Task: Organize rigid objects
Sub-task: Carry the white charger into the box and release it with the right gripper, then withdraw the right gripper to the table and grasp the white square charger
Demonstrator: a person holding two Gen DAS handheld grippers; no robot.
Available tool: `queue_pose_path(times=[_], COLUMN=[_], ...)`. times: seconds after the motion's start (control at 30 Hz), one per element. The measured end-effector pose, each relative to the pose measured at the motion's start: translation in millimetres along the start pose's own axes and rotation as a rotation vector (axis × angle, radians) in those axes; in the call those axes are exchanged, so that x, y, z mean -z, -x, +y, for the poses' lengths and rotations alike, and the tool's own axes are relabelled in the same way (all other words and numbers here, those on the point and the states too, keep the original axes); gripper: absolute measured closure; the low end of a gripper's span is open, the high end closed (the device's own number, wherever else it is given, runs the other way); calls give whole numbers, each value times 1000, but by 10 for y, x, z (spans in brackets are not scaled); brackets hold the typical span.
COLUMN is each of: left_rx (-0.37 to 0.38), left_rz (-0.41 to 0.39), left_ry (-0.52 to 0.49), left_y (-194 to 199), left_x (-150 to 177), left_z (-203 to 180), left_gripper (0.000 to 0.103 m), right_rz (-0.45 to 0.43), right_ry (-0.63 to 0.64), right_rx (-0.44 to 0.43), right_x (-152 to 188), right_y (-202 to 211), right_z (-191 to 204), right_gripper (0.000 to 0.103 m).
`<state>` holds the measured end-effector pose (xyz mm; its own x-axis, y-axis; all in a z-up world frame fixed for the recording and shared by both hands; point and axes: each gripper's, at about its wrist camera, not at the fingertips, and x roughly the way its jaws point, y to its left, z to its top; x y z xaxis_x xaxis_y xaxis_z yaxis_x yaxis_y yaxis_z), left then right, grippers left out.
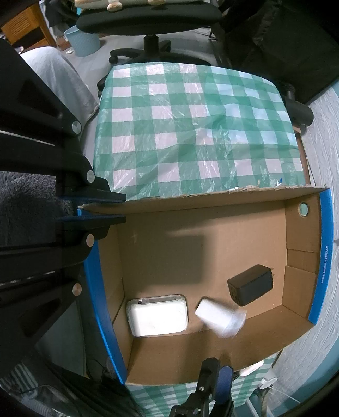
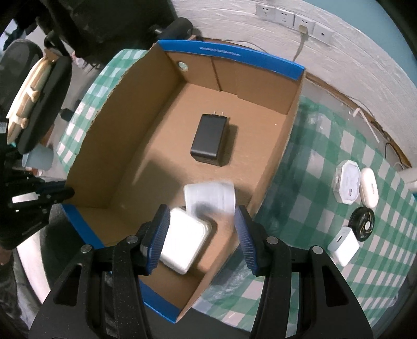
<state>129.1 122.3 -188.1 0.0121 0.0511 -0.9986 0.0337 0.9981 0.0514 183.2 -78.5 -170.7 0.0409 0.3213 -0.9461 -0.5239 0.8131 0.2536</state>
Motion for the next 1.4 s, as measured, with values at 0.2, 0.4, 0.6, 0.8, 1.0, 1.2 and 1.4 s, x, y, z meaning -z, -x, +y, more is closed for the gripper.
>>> queue_pose_path(times=[0.2, 0.4, 0.6, 0.8, 1.0, 1.2, 1.4], left_rx=[-3, -6, -5, -7, -6, -7, -10], left_rz=[-4, -6, -6, -6, -5, -6, -6], left_ry=[-5, -9, -10, -10, -10, -10, -11], left_y=[13, 6, 10, 7, 12, 12, 16], left_x=[8, 24, 24, 24, 24, 23, 21], left_z=[-4, -8, -14, -16, -15, -16, -15], left_gripper=[96, 96, 96, 96, 96, 96, 96], right_rz=[-20, -43, -56, -60, -37, 13, 51], right_ry=[-3, -6, -29, -93, -193, -293, -349], right_rx=[-4, 4, 20, 36, 90, 104, 109], right_x=[6, 13, 61, 168, 323, 504, 643], right_y=[127, 286, 434, 571, 568, 452, 315], right_z=[-12, -58, -202, -518, -1030, -1596, -1973], right_gripper=[51, 48, 43, 38, 35, 35, 35])
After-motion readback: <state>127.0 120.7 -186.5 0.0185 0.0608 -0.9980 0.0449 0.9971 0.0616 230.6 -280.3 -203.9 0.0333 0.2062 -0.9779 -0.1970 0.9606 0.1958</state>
